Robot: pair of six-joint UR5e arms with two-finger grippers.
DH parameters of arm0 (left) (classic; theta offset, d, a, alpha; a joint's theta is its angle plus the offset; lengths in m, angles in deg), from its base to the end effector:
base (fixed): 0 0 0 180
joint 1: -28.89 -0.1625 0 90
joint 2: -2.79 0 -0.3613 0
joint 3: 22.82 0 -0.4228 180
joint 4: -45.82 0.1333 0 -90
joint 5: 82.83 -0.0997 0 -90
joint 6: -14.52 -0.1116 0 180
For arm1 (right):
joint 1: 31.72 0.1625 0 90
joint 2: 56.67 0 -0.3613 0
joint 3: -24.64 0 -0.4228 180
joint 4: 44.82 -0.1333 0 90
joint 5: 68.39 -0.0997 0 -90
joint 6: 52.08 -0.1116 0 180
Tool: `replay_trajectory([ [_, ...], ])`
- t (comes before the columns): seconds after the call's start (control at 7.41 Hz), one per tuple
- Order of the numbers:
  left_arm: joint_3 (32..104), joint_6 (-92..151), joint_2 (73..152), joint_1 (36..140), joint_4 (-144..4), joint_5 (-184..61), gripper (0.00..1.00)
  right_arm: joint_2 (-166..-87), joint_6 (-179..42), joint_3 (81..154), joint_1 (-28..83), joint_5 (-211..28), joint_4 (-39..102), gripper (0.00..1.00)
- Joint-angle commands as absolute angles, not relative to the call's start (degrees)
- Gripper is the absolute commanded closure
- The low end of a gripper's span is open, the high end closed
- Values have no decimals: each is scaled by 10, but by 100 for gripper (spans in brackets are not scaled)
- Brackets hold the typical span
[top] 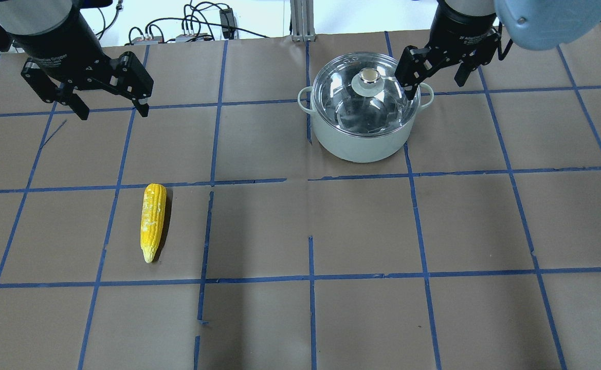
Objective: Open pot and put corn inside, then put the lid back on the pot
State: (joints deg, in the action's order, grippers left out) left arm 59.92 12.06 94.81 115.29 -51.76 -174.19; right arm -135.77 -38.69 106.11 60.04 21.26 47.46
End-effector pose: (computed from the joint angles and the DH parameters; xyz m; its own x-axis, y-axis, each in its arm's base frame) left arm -0.0972 -0.5360 0.4466 -0.9996 -0.0189 -0.0219 -0.0199 0.9989 0.0418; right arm 0.1520 -0.5859 0.3880 -0.9652 -0.2613 -0.0063 -0.2613 0.9652 0.0001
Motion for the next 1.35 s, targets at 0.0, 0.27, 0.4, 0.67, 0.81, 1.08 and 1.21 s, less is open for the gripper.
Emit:
replay_trajectory([
  [0.0,601,120,947,1154,-517,-1742,0,-1358,-387,1061,600,213,475,0],
  [0.27,601,120,946,1155,-517,-1742,0,-1340,-394,1043,609,213,482,0],
  [0.4,602,121,946,1155,-517,-1742,0,-1311,-394,1005,622,213,481,0],
  [0.67,603,120,943,1155,-517,-1742,0,-1226,-410,922,663,213,482,0],
  [0.81,603,120,943,1155,-517,-1742,0,-1187,-422,892,678,213,484,0],
  [1.08,603,120,944,1155,-517,-1742,0,-1126,-416,866,675,213,522,1],
  [1.21,603,120,944,1155,-517,-1742,0,-1121,-415,866,675,213,532,2],
])
